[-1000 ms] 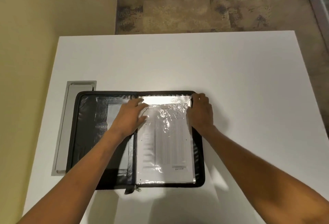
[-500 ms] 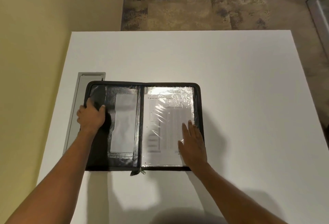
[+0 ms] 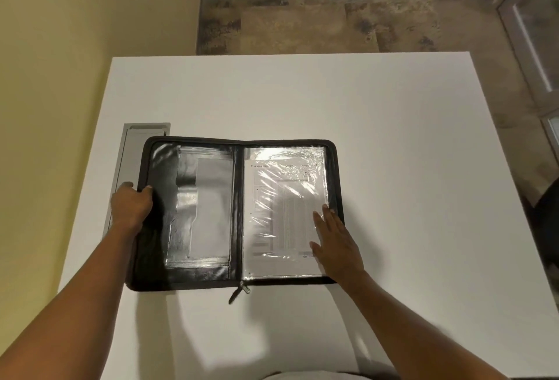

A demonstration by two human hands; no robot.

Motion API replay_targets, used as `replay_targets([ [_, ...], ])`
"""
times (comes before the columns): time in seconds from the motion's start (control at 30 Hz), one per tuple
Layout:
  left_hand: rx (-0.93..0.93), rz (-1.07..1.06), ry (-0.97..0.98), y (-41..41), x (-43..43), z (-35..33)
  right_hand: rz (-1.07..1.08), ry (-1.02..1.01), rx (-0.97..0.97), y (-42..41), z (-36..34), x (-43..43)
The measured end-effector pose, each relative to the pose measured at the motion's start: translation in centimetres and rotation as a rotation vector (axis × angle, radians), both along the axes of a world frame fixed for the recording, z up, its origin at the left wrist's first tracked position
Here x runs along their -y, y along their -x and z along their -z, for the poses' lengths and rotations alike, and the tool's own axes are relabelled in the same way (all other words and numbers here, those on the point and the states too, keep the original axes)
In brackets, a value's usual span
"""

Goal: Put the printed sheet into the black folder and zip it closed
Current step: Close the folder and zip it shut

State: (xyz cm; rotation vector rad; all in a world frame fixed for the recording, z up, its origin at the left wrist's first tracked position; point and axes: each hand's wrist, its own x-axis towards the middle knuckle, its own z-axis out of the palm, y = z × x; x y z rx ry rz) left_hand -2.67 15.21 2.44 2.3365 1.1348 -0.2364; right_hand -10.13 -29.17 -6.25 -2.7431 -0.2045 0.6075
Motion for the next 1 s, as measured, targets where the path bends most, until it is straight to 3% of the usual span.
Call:
replay_targets([
  [0.27, 0.054, 0.135, 0.033, 0.7, 3.2, -1.7, -0.025, 0.085, -0.034, 0.6, -1.2, 6.3],
  [0.6, -0.013, 0.192, 0.073, 2.6, 7.3, -3.7, -0.067, 0.120, -0.054, 1.2, -1.2, 12.4],
  [0.83, 0.158, 0.193, 0.034, 3.3, 13.2, -9.5, -0.042, 0.089, 0.087, 1.8, -2.7, 12.3],
  [0.9, 0.210, 0.199, 0.023, 3.4, 15.8, -11.0, -0.022, -0.013, 0.173, 2.1, -3.7, 11.1],
  [1.0, 0.287, 0.242, 0.035, 3.6, 20.1, -12.5, 0.118, -0.385, 0.142, 2.6, -7.6, 7.0],
])
